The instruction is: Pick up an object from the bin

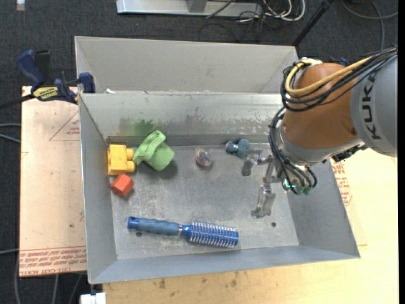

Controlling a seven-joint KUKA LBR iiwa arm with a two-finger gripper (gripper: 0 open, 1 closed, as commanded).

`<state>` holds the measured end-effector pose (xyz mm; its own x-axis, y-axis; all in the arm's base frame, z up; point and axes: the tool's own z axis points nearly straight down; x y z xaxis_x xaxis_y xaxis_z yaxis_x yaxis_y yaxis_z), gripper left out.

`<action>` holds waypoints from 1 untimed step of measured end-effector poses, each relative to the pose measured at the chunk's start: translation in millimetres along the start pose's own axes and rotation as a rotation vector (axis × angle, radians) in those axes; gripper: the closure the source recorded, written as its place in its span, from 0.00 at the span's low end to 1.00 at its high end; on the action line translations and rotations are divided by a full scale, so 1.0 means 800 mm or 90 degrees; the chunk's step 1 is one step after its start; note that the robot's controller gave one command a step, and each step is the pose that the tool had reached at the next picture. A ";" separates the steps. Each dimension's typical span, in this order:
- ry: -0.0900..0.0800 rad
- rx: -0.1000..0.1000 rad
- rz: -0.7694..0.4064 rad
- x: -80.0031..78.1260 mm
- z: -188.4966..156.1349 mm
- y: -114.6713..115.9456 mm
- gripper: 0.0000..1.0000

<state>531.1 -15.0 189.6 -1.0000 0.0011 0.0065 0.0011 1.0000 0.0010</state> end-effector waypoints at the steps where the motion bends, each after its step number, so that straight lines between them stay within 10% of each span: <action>1: 0.000 -0.001 -0.008 0.037 0.050 0.060 0.00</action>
Offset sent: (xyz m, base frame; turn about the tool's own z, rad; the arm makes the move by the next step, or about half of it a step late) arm -0.0281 0.0441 -0.0369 -0.0060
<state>501.0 33.2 149.7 -0.9999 -0.0120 0.0060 -0.0120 0.9999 0.0031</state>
